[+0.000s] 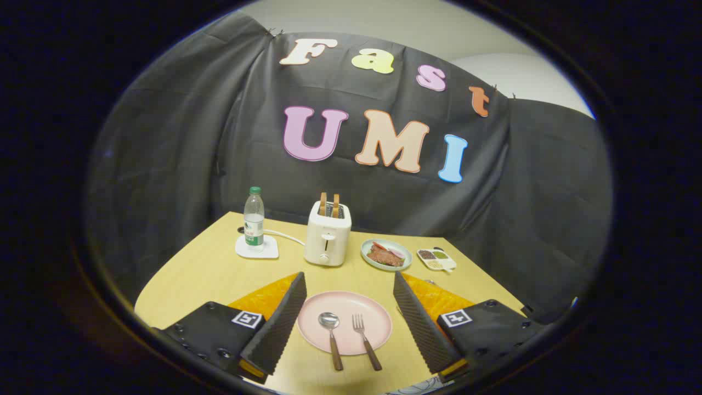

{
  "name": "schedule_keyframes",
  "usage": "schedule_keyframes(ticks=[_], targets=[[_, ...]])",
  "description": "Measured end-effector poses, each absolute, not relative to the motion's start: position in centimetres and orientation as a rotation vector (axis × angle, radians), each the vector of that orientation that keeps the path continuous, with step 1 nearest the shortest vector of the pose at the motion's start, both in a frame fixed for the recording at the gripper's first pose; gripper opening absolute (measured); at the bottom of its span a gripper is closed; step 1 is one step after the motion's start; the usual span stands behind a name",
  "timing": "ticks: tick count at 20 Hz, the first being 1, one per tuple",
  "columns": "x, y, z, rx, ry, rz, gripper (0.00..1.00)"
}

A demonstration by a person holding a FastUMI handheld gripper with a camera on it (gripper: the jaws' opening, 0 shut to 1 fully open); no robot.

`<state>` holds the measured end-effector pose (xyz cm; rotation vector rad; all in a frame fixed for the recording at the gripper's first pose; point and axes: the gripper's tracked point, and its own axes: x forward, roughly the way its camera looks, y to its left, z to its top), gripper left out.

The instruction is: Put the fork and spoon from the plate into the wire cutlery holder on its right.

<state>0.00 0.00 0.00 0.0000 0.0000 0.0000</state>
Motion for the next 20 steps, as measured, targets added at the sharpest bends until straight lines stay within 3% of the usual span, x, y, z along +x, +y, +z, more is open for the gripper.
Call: schedule_keyframes(ticks=[20], targets=[[0.9, -1.6, -3.6, -0.028, 0.056, 0.123, 1.0]])
